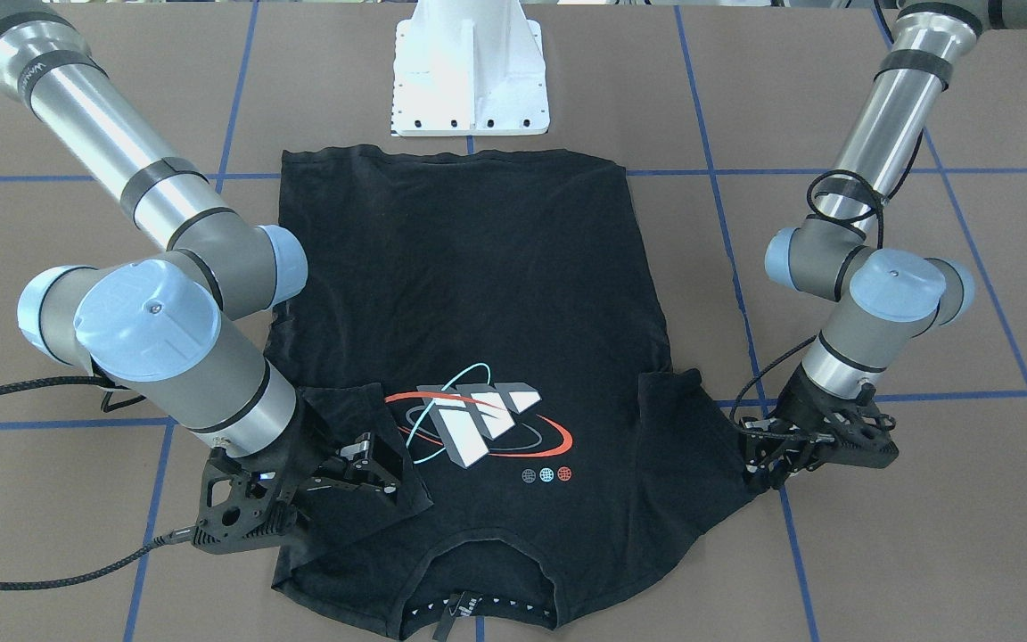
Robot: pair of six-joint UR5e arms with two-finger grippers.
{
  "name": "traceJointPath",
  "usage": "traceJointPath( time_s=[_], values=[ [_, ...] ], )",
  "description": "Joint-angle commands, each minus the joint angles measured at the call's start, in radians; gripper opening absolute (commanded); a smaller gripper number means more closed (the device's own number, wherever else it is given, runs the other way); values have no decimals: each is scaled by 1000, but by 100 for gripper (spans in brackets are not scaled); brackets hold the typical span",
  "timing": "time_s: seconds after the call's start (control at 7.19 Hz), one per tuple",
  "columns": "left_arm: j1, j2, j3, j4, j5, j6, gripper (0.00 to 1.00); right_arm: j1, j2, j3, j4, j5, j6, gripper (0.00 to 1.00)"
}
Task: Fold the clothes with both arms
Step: 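Grasp each sleeve and fold it inward over the shirt body with both grippers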
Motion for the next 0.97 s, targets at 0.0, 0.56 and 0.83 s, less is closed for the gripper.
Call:
traceJointPath(
  time_s=[0.0, 0.56, 0.83],
  values=[
    [1, 0, 0, 0, 0, 1, 43, 1, -1, 0, 0, 1, -1, 99],
    [1, 0, -12, 5, -3, -18, 0, 1, -4, 0, 2, 1, -1, 99],
    [-5, 0, -148, 120, -36, -46, 0, 6, -6, 5, 3, 15, -1, 99]
  ],
)
